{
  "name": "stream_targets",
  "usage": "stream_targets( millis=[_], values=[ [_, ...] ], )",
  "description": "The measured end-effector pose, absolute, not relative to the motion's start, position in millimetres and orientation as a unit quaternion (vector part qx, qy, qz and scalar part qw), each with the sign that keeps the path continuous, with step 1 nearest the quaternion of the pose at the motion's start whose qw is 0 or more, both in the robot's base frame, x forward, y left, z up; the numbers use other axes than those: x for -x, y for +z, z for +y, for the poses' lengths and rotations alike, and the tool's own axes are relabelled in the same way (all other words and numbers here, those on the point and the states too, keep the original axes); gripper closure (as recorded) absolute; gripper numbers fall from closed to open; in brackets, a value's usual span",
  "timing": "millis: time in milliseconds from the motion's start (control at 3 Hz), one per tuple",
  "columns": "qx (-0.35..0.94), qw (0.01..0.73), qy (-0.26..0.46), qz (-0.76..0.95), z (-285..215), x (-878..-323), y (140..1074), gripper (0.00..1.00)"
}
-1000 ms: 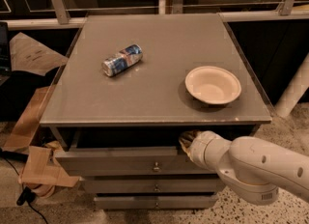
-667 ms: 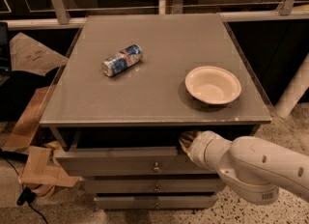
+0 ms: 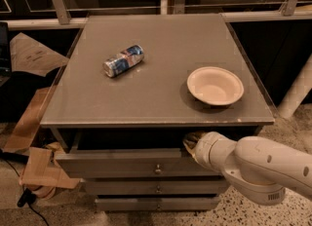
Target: Open top drawer
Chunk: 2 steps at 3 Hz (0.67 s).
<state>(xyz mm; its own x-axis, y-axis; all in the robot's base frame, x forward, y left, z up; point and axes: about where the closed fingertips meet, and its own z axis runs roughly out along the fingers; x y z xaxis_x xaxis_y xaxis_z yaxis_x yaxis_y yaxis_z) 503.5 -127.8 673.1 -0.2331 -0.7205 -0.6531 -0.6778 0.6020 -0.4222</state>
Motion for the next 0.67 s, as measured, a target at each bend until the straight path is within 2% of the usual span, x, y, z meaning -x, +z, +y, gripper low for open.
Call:
stream_targets(
  millis=[667],
  values=[
    [0.453,0.424,-0.023,0.784,-133.0,-499.1,672.7,1.0]
  ],
)
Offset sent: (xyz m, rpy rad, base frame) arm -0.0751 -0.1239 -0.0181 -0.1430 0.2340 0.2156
